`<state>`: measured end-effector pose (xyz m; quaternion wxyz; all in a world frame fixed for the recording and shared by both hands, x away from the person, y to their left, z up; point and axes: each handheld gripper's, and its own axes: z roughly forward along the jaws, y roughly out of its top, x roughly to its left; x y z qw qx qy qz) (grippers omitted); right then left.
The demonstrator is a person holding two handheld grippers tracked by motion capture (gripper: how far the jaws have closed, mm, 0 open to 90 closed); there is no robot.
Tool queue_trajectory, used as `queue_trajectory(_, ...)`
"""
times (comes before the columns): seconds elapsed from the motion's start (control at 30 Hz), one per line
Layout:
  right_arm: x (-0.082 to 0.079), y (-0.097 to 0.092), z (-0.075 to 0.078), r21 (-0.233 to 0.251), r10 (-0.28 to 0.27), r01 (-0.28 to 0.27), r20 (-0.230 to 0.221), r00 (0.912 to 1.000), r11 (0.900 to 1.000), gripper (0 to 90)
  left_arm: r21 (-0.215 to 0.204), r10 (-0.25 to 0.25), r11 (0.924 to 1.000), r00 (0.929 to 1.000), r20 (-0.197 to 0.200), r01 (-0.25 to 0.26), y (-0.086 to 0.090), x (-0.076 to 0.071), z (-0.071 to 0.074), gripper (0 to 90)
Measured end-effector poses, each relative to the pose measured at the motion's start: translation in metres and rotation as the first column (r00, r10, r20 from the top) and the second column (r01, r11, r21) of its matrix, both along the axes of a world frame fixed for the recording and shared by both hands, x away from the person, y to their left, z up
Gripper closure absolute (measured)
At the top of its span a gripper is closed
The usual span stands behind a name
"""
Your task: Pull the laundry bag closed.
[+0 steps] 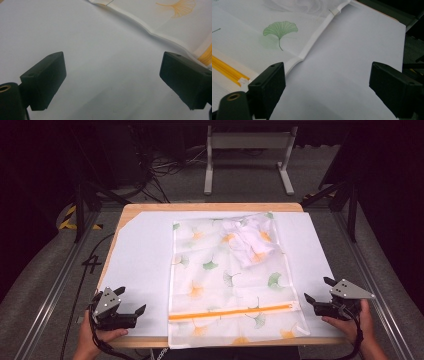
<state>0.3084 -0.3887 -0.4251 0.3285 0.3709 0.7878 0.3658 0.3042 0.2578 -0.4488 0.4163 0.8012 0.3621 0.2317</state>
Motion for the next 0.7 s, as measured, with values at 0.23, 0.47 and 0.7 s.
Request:
queue_trajectory(0.23,0.0004,0.0002,-0.0005,-0.007,0.002,-0.002,0.000,1.0000,1.0000,14.4,0.006,-0.010,0.9999,0.9999,-0.007,0.010,-0.0025,0.0000,-0.0007,7.8)
queue_trajectory(0.47,0.0008,0.0006,-0.0001,-0.010,0.002,-0.002,0.004,1.0000,0.9999,14.1,0.012,-0.013,0.9998,0.9999,-0.011,0.013,-0.0043,-0.0013,-0.0009,8.0)
queue_trajectory(0.7,0.0012,0.0010,-0.0001,-0.006,0.000,0.000,0.001,1.0000,1.0000,14.1,0.003,-0.009,1.0000,0.9999,-0.014,0.009,-0.0057,0.0014,-0.0014,8.6)
